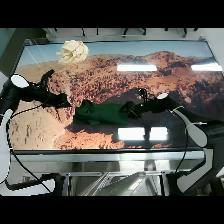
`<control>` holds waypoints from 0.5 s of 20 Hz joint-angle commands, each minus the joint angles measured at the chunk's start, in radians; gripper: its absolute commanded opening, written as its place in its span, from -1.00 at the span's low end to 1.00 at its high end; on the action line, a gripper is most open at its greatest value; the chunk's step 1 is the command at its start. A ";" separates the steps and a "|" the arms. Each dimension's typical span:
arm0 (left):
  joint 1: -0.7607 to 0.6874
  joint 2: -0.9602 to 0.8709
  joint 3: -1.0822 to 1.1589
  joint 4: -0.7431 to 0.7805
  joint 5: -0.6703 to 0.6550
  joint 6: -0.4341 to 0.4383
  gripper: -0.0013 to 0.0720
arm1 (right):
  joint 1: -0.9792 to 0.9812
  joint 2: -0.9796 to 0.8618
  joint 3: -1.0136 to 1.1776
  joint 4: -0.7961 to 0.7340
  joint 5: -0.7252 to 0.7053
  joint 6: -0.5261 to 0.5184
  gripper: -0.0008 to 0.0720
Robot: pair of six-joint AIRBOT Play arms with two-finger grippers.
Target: Fold the shirts.
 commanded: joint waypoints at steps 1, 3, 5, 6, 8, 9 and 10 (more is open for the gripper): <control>-0.006 -0.008 0.000 0.000 -0.027 0.002 -0.94 | 0.049 -0.016 -0.002 0.103 -0.064 -0.046 0.64; -0.006 -0.008 0.000 0.000 -0.028 0.002 -0.94 | 0.048 -0.010 -0.002 0.140 -0.051 -0.098 -0.91; -0.006 -0.008 0.000 0.002 -0.028 0.007 -0.94 | 0.021 0.039 -0.002 0.114 0.006 -0.108 -0.91; -0.006 -0.008 0.000 0.006 -0.029 0.013 -0.94 | -0.001 0.085 -0.003 0.062 0.027 -0.080 -0.91; -0.006 -0.008 0.000 0.006 -0.033 0.030 -0.94 | -0.058 0.211 -0.034 -0.053 0.028 0.010 -0.91; -0.006 -0.008 0.000 0.006 -0.034 0.035 -0.94 | -0.093 0.279 -0.065 -0.073 0.028 0.031 -0.91; -0.006 -0.008 0.000 0.005 -0.034 0.040 -0.94 | -0.130 0.352 -0.106 -0.073 0.028 0.037 -0.91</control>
